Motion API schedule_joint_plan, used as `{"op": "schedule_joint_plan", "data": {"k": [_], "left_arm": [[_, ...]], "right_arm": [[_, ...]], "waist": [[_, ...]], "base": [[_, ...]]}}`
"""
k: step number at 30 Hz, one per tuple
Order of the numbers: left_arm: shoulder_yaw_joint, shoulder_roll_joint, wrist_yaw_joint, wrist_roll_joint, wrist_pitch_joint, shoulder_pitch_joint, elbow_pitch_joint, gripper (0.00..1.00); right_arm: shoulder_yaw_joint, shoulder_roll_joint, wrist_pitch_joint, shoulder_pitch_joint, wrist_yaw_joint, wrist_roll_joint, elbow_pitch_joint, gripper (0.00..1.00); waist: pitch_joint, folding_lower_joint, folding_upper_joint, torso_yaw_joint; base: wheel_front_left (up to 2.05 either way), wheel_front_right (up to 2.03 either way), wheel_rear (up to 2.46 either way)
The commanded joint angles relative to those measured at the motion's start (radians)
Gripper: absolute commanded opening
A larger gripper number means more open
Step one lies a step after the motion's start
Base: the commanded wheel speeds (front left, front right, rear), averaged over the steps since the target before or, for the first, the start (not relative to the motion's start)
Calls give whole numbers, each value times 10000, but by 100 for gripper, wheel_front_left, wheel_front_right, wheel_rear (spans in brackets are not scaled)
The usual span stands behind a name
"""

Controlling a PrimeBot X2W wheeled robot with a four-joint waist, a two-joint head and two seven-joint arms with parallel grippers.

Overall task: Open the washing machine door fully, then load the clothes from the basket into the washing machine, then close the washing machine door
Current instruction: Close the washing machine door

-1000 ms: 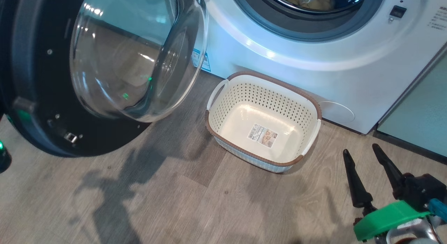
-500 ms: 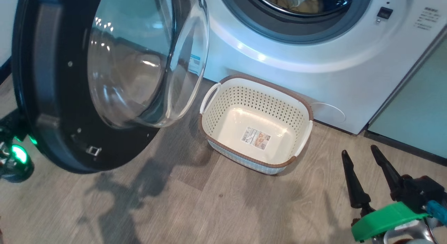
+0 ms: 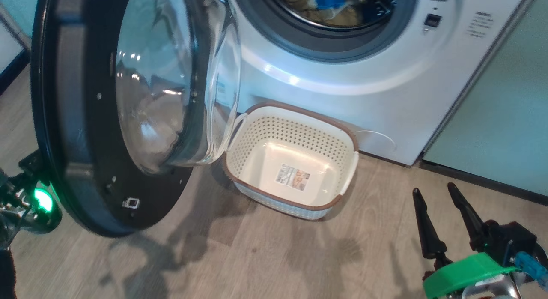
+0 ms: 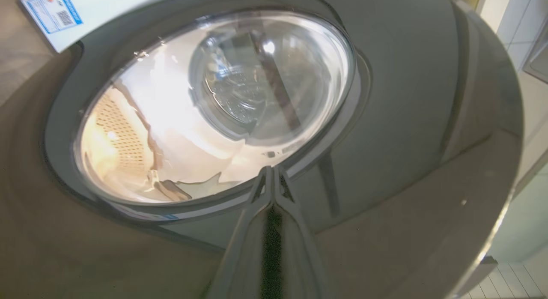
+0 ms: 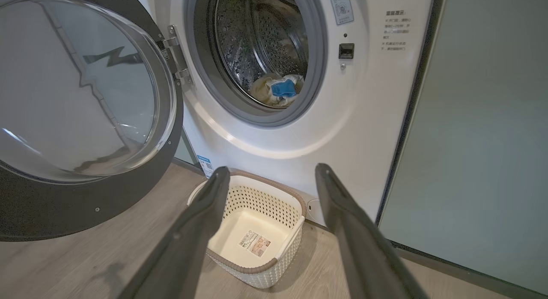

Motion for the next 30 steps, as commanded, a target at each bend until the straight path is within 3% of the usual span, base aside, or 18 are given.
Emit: {"op": "schedule_joint_plan", "data": {"k": [1,19,30], "left_arm": [[283,320,40,-102,186,-158,-537,0],[-88,-488,329,-195,242,123,-1622,0],[-274,-661,532,6,45,-128,-1857,0]], "right_arm": [[196,-8,-143,-445,-29,73,-226,100],[302,95,-617,-402,-29,292,303,100],[484,99,-801,-418,-29,563,477,100]], "waist": [[-91,0,-1,-279],[-448,0,-1,-2063],[-567,0,-1,-3397]], "base": [[0,0,0],[0,0,0],[0,0,0]]}}
